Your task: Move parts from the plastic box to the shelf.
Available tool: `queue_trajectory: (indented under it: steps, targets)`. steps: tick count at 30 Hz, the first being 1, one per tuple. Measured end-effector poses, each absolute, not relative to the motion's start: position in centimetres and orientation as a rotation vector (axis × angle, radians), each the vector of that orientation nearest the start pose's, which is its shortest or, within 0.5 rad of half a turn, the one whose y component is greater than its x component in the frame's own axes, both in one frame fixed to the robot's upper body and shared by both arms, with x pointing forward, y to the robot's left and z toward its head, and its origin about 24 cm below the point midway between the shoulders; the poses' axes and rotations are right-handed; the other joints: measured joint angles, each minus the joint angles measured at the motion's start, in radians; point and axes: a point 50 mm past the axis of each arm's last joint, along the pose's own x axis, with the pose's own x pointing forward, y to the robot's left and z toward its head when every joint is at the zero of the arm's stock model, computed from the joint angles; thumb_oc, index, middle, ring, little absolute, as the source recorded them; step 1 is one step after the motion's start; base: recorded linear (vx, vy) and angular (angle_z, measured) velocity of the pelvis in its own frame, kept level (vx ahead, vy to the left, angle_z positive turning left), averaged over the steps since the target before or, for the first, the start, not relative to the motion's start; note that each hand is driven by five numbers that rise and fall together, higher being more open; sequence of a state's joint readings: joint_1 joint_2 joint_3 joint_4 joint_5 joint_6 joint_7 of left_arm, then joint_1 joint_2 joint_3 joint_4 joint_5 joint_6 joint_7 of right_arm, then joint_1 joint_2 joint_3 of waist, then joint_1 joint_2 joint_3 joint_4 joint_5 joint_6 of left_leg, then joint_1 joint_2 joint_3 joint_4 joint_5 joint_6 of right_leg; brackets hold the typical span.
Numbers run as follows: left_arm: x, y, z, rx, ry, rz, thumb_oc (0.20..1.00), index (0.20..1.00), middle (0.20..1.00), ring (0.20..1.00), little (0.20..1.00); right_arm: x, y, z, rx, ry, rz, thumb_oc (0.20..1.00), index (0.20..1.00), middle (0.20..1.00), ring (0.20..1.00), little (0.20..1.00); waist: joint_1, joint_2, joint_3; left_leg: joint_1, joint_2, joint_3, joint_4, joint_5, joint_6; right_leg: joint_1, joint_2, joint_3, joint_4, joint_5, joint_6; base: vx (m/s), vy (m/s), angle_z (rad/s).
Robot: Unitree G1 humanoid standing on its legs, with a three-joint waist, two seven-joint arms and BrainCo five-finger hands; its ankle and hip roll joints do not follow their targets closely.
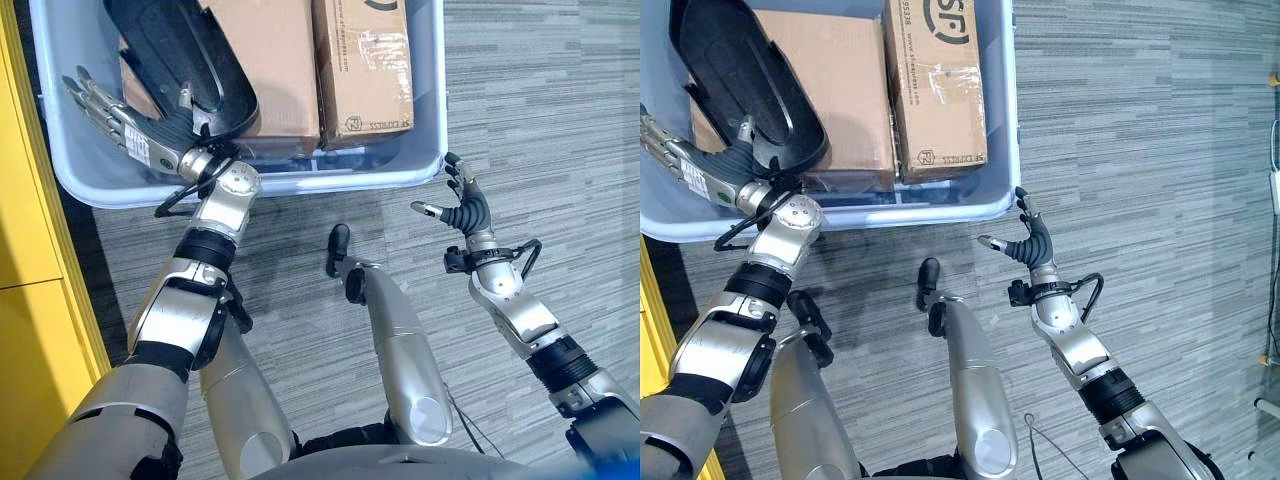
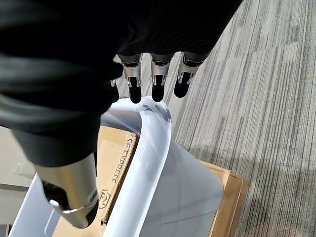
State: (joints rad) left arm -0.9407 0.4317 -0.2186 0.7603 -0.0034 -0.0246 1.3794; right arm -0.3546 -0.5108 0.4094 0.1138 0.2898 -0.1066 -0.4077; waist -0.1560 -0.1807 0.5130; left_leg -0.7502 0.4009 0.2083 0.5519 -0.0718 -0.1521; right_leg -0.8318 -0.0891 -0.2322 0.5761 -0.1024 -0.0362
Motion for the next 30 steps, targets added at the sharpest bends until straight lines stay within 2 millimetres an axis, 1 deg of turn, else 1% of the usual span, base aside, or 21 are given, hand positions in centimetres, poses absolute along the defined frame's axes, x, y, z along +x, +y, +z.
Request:
queue_trajectory:
  steps: [3,4,5,11,13,14,17,21,24,30]
  targets:
    - [36.5,22.5,20.5,0.37,-0.536,1.233,1.0,1.0,1.0,1.0,1.0,30.5,-16.0,10.5,-0.24,-0.242,-0.006,1.0,1.0,1.0,1.0,1.0,-0.002,0.0,0.0,0.0,0.0,0.001,-0.002,0.0,0.0,-0.001,0.0,0.0,0.001,0.001,-0.001,0.0,0.0,0.0]
    - [36.6,22.4,20.5,0.371,-0.527,1.213,1.0,1.0,1.0,1.0,1.0,30.5,-16.0,10.5,-0.24,-0.243,-0.006,1.0,1.0,1.0,1.0,1.0,-0.003,0.0,0.0,0.0,0.0,0.001,-0.002,-0.001,0.001,-0.001,0.001,0.0,0.003,0.006,-0.009,0.0,0.0,0.0]
    - [36.8,22.4,20.5,0.373,-0.513,1.188,1.0,1.0,1.0,1.0,1.0,30.5,-16.0,10.5,-0.24,-0.244,-0.006,1.0,1.0,1.0,1.0,1.0,-0.004,0.0,0.0,0.0,0.001,0.002,-0.002,-0.002,0.002,-0.001,0.0,0.0,0.003,0.006,-0.009,0.0,0.0,0.0]
    - [37.4,22.1,20.2,0.331,-0.435,1.085,1.0,1.0,1.0,1.0,1.0,30.6,-15.9,10.7,-0.239,-0.249,-0.009,1.0,1.0,1.0,1.0,1.0,-0.015,0.0,0.0,0.0,0.001,0.002,0.005,-0.005,0.003,-0.001,0.0,0.002,0.006,0.006,-0.009,0.0,0.0,0.0]
    - [37.6,21.9,20.1,0.281,-0.4,1.072,1.0,1.0,1.0,1.0,1.0,30.6,-15.9,10.7,-0.239,-0.251,-0.01,1.0,1.0,1.0,1.0,1.0,-0.016,0.0,0.0,0.0,0.001,0.003,0.008,-0.006,0.003,-0.002,0.0,0.004,0.003,0.006,-0.008,0.0,0.0,0.0]
    - [37.7,21.5,20.0,0.237,-0.376,1.064,1.0,1.0,1.0,1.0,1.0,30.6,-15.9,10.8,-0.239,-0.252,-0.01,1.0,1.0,1.0,1.0,1.0,-0.016,0.0,0.0,-0.002,0.0,0.004,0.009,-0.006,0.003,-0.005,0.0,0.007,0.003,0.001,0.0,0.01,0.008,-0.03]
    - [37.9,21.4,20.0,0.098,-0.314,1.066,1.0,1.0,1.0,1.0,1.0,30.8,-15.9,11.0,-0.24,-0.258,-0.009,1.0,1.0,1.0,1.0,1.0,-0.016,0.0,0.0,-0.012,0.002,0.006,0.009,-0.01,0.009,-0.017,0.001,0.009,0.004,0.001,0.0,0.02,-0.046,-0.03]
    - [38.1,20.8,20.1,0.031,-0.292,1.053,1.0,1.0,1.0,1.0,1.0,30.9,-15.8,11.2,-0.24,-0.263,-0.009,1.0,1.0,1.0,1.0,1.0,-0.016,0.0,0.0,-0.019,0.003,0.0,0.01,-0.009,0.004,-0.018,0.002,0.002,0.008,0.005,-0.007,0.01,-0.018,0.03]
    - [38.1,20.7,20.2,0.012,-0.294,1.051,1.0,1.0,1.0,1.0,1.0,30.9,-15.8,11.3,-0.241,-0.267,-0.008,1.0,1.0,1.0,1.0,1.0,-0.016,-0.001,0.0,-0.02,0.001,0.001,0.012,-0.011,0.004,-0.017,0.0,0.002,0.008,0.005,-0.007,0.0,0.0,0.0]
    - [38.3,20.6,20.2,0.036,-0.274,1.023,1.0,1.0,1.0,1.0,1.0,31.0,-15.7,11.4,-0.243,-0.266,-0.008,1.0,1.0,1.0,1.0,1.0,-0.016,-0.001,-0.001,-0.022,0.002,-0.002,0.021,-0.012,0.005,-0.015,-0.001,0.002,0.011,0.007,-0.009,0.0,0.0,0.0]
